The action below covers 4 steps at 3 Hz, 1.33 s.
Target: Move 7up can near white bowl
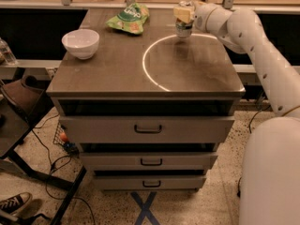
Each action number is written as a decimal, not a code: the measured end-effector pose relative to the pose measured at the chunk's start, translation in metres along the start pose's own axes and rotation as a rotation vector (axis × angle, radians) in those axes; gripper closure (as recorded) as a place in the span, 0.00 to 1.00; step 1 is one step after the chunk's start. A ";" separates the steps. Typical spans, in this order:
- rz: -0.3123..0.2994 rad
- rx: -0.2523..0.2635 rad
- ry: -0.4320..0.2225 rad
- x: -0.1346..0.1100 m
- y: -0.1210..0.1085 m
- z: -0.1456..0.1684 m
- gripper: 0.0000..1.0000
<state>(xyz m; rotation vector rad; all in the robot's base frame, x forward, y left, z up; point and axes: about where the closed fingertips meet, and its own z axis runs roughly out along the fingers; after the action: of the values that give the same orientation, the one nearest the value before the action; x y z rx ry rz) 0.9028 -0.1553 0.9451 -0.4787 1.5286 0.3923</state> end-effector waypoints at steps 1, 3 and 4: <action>-0.035 0.010 -0.015 -0.033 0.020 -0.019 1.00; -0.011 -0.089 -0.050 -0.025 0.108 -0.058 1.00; 0.014 -0.179 -0.088 -0.024 0.156 -0.060 1.00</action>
Offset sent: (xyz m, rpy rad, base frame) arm -0.1301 0.0757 0.0432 -0.0035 -0.0636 0.0991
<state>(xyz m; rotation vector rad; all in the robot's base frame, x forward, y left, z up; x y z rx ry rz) 0.7695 -0.0535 0.9623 -0.5834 1.4187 0.5572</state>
